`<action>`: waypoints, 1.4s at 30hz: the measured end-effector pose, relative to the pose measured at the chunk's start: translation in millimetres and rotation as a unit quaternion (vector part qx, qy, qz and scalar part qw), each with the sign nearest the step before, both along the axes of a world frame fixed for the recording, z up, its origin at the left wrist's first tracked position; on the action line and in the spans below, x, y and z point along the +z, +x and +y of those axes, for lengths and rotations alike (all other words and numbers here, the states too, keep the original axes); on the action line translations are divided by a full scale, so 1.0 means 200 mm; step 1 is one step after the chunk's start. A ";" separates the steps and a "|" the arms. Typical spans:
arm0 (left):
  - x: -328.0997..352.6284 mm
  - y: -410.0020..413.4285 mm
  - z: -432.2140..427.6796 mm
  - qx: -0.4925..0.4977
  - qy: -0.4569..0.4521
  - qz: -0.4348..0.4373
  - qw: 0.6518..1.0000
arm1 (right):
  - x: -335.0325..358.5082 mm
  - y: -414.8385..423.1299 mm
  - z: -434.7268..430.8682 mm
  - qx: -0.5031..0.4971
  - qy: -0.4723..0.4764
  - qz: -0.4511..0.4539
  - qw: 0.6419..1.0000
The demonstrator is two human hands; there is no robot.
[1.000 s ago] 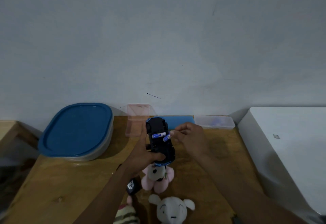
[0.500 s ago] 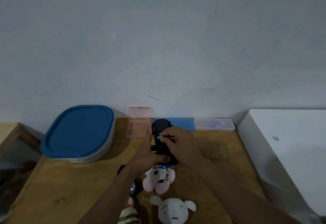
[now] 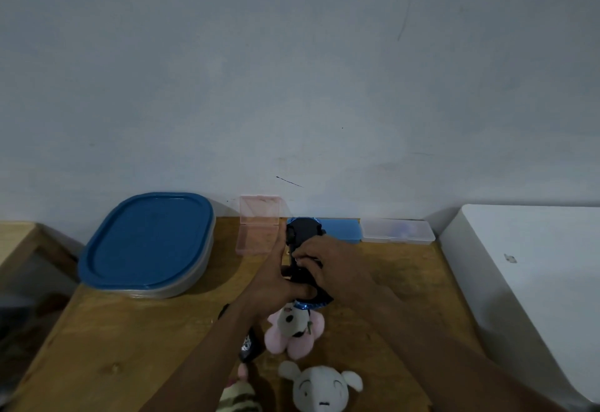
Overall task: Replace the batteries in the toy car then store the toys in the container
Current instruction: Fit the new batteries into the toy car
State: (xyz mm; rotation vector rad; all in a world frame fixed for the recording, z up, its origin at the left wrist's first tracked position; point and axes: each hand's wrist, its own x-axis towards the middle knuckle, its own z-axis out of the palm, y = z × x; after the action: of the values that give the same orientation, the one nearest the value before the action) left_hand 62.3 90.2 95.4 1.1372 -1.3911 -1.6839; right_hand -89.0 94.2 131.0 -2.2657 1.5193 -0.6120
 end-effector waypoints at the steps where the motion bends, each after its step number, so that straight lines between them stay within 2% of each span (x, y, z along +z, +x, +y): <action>1: 0.00 0.00 0.00 0.000 -0.001 -0.002 1.000 | 0.00 0.00 0.00 0.001 -0.001 0.001 1.000; 9: 0.02 0.00 0.00 0.002 0.009 -0.029 1.000 | 0.06 0.01 -0.01 0.074 0.022 0.113 0.991; 20: 0.01 -0.01 0.00 0.002 -0.001 -0.040 0.999 | 0.03 -0.01 -0.03 0.039 0.036 0.095 0.994; 25: 0.00 -0.02 -0.02 0.010 0.008 -0.045 0.999 | 0.02 0.03 -0.06 0.031 0.062 0.156 0.985; 27: -0.01 -0.01 -0.03 0.007 0.008 -0.042 0.999 | 0.01 0.03 -0.07 0.019 0.072 0.132 0.988; 29: -0.02 0.01 -0.03 0.004 0.026 -0.031 0.999 | 0.00 0.02 -0.08 -0.009 0.085 0.068 0.994; 32: -0.08 0.05 -0.05 0.022 0.051 -0.020 0.998 | -0.04 -0.01 -0.12 -0.081 0.085 -0.025 0.993; 35: -0.12 0.09 -0.08 0.052 0.056 -0.011 0.997 | -0.09 -0.08 -0.17 -0.151 0.063 -0.065 0.984; 38: -0.17 0.12 -0.12 0.078 0.066 -0.006 0.995 | -0.17 -0.14 -0.22 -0.184 0.074 -0.035 0.980; 42: -0.22 0.13 -0.17 0.088 0.095 -0.005 0.992 | -0.26 -0.18 -0.27 -0.167 0.144 0.054 0.974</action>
State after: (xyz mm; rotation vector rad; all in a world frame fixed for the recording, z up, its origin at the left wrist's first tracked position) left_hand 88.3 57.0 50.6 1.3350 -1.1172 -1.7110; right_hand -125.6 39.3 78.2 -1.8687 1.9246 -0.3295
